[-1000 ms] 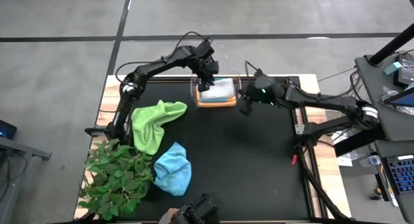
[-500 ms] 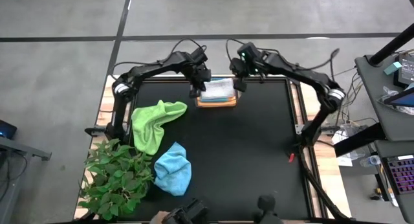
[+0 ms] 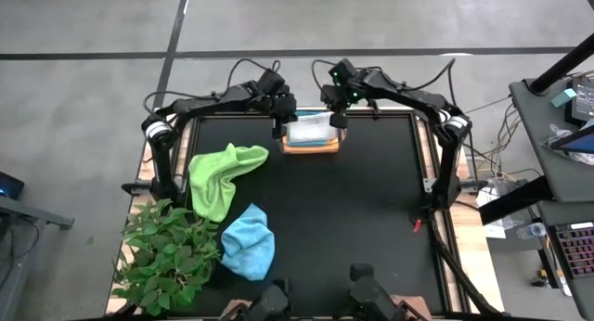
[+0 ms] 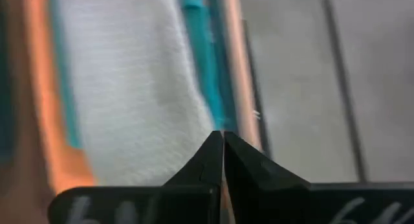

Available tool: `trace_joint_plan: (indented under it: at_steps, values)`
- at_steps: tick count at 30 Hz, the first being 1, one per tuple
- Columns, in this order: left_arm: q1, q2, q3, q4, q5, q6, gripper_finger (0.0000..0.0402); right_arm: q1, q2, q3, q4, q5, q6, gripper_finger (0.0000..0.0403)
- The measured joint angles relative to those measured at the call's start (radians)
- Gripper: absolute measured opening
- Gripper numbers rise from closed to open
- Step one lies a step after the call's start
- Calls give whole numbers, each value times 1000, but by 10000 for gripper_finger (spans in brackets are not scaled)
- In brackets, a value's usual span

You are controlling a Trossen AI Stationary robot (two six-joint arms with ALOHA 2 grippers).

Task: Fold microfiber towels
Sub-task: Put the gray microfiber cloth into the transparent bin

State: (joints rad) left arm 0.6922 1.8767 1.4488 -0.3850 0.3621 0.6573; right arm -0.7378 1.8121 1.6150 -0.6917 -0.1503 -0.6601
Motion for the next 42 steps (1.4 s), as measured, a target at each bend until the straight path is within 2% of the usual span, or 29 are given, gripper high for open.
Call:
trace_joint_plan:
  at_steps: [3,6,15,21,24,42]
  values:
    - [0,14,-36,114,0,-23,17,0,10,0,-14,-41,-7,9]
    - [0,27,-56,144,-1,-24,17,0,21,0,-14,-41,-5,9]
    - [0,47,-66,148,-10,-26,17,7,77,0,-15,-33,3,9]
    - [0,47,-68,148,-108,-26,17,6,90,0,-22,-24,18,9]
    - [0,47,-68,149,-125,-26,17,6,99,0,-29,-5,20,9]
    - [-1,47,-86,165,-158,-50,17,6,127,-1,-39,4,21,9]
